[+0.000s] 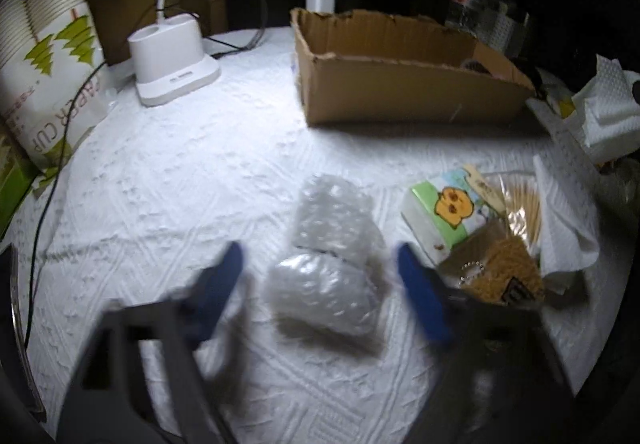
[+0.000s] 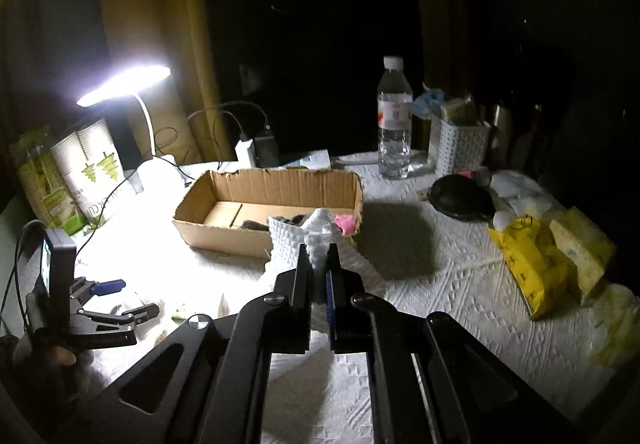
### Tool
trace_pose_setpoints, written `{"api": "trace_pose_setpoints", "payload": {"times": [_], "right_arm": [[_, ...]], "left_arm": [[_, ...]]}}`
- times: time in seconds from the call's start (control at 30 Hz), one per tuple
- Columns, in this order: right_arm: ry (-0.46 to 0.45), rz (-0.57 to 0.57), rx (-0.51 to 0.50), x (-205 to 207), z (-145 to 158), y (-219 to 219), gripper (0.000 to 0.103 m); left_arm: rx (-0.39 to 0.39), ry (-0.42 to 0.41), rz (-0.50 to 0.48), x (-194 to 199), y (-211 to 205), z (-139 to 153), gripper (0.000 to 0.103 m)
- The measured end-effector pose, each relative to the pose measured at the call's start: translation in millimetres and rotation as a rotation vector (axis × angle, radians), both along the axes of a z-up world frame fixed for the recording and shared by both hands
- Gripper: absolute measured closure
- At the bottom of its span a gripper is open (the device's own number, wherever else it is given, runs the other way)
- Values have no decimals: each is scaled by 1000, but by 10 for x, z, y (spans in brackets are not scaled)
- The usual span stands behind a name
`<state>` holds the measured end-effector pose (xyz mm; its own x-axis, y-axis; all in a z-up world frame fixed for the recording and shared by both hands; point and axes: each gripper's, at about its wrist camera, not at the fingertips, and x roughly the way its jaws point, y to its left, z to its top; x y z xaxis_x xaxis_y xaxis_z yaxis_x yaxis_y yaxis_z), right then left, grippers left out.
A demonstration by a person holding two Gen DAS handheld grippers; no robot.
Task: Organize soft objects
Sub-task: 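Grasp the bubble-wrap bundle with the left gripper while the right gripper grasps a white wipe, then carry the bubble wrap and white wipe into the box and open both grippers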
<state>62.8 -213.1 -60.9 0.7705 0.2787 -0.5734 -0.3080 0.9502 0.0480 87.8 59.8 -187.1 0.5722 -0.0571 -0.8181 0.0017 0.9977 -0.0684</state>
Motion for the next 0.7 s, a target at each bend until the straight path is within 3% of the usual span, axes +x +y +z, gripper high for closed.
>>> {"api": "trace_pose_setpoints", "payload": {"times": [0.2,0.7], "right_arm": [[31,6,6,64,-115,-82,97],[-6,36,21,259,35,-90,97]], "left_arm": [[-5,-12,-6,-14,-69,31,59],[-56,-213,-41,43,-234,891,59]]}}
